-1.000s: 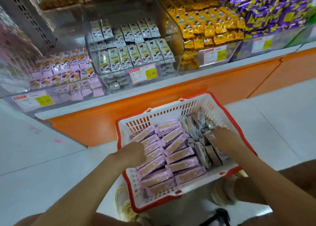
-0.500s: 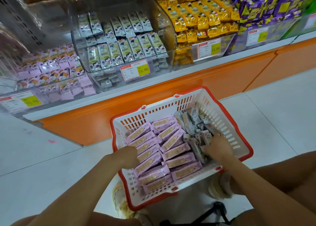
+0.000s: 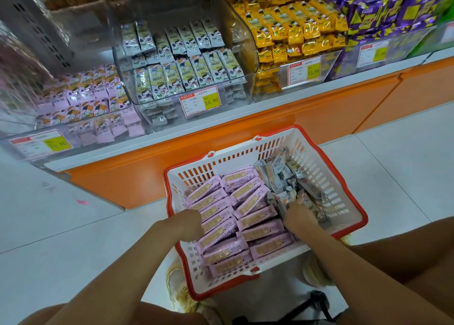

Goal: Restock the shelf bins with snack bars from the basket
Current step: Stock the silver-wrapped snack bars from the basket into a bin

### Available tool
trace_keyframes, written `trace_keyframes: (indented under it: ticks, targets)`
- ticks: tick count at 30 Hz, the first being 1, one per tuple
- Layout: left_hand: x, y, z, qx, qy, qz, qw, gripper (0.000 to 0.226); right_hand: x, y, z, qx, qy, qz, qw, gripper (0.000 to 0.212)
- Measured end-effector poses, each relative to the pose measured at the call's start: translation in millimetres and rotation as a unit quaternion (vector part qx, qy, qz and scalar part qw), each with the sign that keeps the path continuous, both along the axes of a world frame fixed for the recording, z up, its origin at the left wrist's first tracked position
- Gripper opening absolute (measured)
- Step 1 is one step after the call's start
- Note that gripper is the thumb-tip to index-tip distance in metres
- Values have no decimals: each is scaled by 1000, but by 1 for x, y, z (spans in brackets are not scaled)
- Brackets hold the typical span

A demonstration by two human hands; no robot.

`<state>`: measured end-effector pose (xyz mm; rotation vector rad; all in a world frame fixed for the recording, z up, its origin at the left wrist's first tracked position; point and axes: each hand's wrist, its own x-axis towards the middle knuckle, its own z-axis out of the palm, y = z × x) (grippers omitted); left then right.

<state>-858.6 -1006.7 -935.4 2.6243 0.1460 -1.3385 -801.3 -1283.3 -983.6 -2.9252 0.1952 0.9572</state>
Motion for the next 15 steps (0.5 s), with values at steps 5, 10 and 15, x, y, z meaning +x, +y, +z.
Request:
trace_keyframes:
  ticks: [5,10,15]
  targets:
    - [0,1,0,15,-1,-26,1000,36,-2,-3,0,23,3,-4,1000,72]
    - [6,0,13,-6,-27,-4,1000,37,0,-2,1,34,-11,2,999,63]
    - [17,1,51,-95,-140,31,985,21,6,-6,18,83,-34,-14,996,29]
